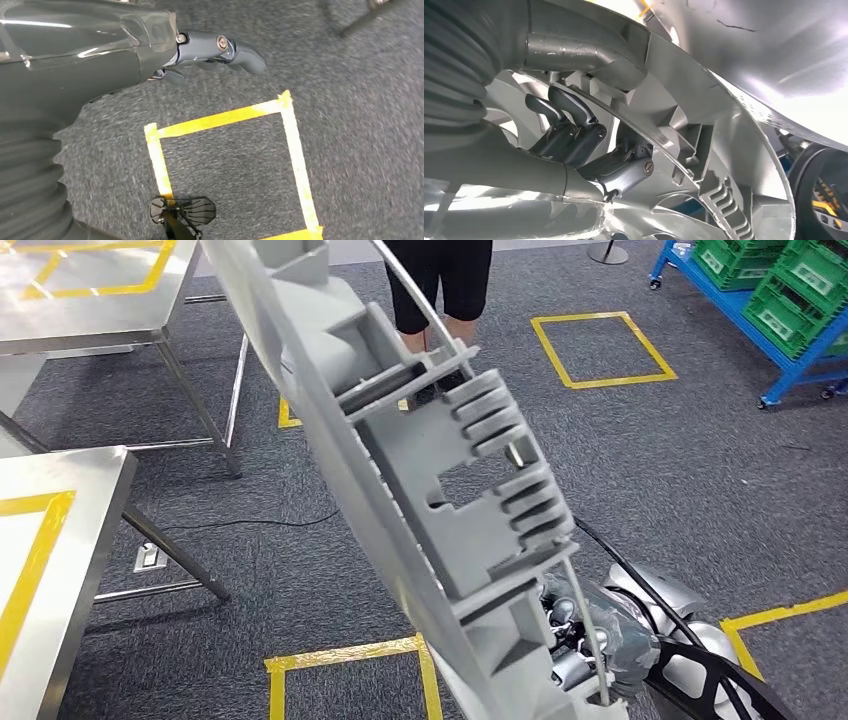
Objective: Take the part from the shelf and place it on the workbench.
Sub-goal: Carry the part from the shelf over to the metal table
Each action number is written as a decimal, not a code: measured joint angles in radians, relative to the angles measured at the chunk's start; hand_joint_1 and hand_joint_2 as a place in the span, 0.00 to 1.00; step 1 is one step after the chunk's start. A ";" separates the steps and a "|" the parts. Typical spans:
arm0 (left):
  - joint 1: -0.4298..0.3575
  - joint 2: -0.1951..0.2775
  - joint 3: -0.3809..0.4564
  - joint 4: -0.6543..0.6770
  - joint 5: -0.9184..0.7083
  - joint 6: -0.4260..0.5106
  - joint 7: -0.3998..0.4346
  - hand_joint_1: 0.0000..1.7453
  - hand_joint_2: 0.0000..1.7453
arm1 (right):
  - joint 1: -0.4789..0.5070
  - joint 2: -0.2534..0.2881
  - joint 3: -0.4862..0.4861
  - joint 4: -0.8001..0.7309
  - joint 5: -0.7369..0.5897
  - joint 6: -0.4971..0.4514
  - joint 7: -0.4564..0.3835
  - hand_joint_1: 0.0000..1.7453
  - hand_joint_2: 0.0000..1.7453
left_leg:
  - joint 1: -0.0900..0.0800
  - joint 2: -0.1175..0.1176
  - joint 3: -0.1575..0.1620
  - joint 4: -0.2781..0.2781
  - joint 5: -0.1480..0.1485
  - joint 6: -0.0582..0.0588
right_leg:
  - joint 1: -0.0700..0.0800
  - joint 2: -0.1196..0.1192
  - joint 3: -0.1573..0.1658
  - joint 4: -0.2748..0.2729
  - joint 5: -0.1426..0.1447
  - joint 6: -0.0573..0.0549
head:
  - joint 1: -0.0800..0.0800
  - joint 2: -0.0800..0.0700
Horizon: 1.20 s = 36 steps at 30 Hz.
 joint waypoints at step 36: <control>0.004 0.022 -0.013 0.021 -0.001 -0.014 -0.005 0.00 1.00 | 0.011 0.005 -0.031 0.008 -0.030 0.014 -0.018 0.98 1.00 | 0.002 -0.072 -0.007 0.023 -0.016 -0.022 | -0.007 0.052 0.107 -0.268 0.135 0.013 | 0.000 0.000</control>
